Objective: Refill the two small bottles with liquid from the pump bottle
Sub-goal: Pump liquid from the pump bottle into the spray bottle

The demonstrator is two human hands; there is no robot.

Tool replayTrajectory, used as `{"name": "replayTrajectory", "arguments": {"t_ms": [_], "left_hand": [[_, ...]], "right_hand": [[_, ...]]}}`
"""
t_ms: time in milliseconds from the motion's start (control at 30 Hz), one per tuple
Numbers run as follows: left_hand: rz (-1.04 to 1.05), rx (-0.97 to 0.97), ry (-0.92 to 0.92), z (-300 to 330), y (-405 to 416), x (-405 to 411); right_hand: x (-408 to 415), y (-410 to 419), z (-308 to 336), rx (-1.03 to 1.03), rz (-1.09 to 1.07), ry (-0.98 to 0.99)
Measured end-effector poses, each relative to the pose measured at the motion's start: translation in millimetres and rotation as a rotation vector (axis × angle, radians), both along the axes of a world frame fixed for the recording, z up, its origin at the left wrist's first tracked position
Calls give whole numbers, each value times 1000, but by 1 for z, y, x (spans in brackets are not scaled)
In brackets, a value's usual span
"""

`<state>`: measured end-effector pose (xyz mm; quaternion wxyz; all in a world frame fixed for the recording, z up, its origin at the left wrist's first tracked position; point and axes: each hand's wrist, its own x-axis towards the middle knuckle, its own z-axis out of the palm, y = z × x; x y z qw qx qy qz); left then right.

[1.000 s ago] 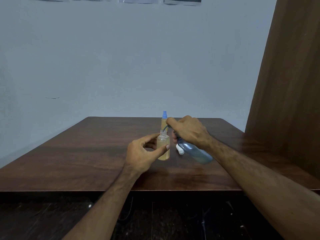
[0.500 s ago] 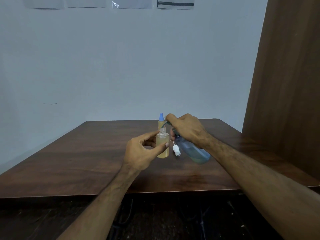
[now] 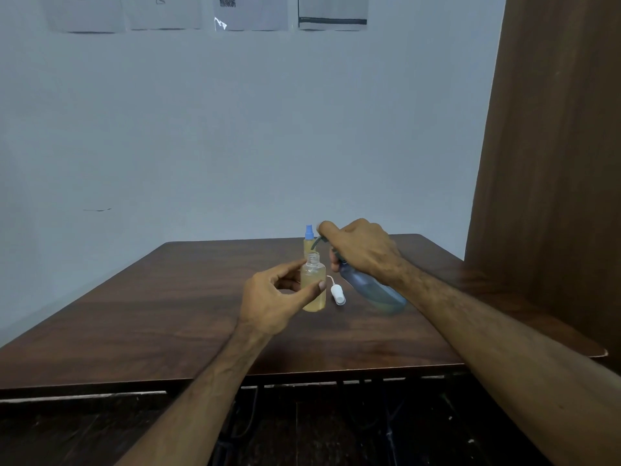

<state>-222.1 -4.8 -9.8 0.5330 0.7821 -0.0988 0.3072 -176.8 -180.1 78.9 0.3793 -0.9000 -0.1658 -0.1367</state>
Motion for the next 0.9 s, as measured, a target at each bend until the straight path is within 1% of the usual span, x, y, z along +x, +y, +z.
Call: {"name": "replayTrajectory", "arguments": {"t_ms": [67,233,500,667,900], "left_hand": [[-2,-4,-1,0,-1,-1],[-1,-23,-10,0,-1,0],[-25,-39,1,1,-4,0],[-29,-67,8,-1,-1,3],[-36,-56,9,0,-2,2]], "right_hand": [[-1,1,-2,6,1,1],[1,0,-4,6,-14,-71],[2,2,-3,-18,-20,-31],[5,-1,-7,21,-17,-113],[6,1,-6,-9,-16,-114]]}}
